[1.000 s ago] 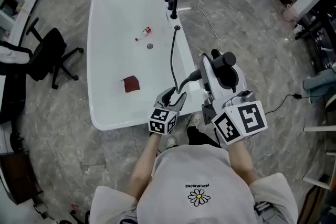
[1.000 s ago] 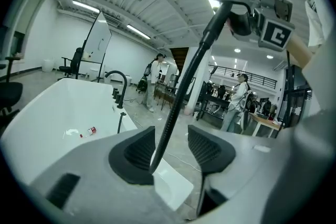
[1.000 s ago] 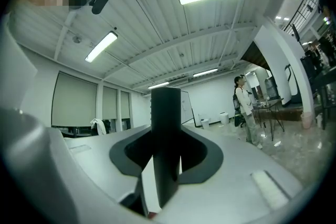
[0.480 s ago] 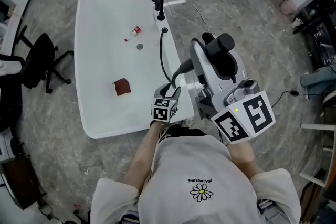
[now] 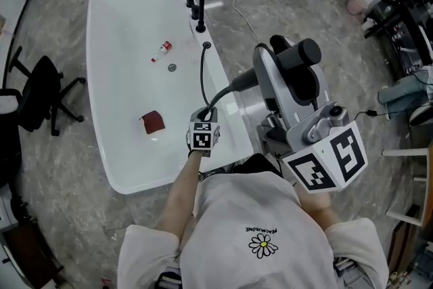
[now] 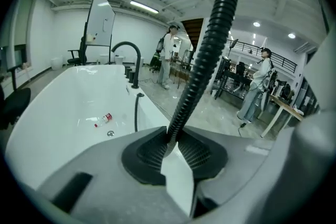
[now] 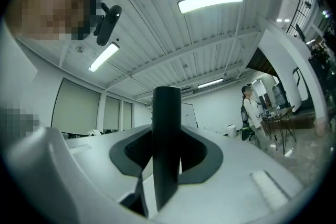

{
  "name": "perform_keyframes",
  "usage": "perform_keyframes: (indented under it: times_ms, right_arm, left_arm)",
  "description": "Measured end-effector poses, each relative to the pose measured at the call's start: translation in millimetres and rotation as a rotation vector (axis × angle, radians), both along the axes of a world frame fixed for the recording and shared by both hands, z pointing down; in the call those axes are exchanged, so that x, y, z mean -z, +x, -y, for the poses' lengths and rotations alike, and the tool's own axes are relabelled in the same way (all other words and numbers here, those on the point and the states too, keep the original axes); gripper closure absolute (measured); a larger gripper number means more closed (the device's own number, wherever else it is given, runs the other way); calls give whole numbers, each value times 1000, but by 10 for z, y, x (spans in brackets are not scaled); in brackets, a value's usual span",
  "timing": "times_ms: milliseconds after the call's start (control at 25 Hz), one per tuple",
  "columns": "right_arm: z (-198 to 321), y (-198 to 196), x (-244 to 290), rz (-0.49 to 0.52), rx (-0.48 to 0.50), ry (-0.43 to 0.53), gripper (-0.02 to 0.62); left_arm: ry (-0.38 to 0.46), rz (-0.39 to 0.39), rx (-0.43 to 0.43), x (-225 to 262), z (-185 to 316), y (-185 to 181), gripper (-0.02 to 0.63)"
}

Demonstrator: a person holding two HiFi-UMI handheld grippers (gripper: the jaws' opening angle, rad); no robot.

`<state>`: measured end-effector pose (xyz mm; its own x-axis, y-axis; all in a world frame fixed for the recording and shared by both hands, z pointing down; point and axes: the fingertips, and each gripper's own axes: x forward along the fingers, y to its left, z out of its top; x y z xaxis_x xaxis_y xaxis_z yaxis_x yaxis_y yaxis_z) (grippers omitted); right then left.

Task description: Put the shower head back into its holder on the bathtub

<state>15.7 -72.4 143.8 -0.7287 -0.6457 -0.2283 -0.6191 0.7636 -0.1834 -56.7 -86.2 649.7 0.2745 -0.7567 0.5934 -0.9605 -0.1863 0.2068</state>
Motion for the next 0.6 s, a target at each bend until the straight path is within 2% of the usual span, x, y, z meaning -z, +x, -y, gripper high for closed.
perform_keyframes:
  times_ms: [240, 360, 440, 520, 600]
  right_arm:
    - [33, -27, 185, 15, -73, 81, 477]
    - [149, 5, 219, -7, -94, 124, 477]
    - [250, 43, 200, -4, -92, 120, 477]
    - [362, 104, 183, 8, -92, 109, 477]
    - [496, 167, 183, 23, -101, 105, 477]
  left_arm:
    - [190, 109, 79, 691, 662, -811, 545]
    - [293, 162, 170, 1156, 1033, -1228, 546]
    - [363, 186, 234, 1524, 1239, -1475, 545]
    - [482, 222, 253, 2070, 1441, -1579, 546]
    - [603, 251, 228, 2611, 1634, -1561, 546]
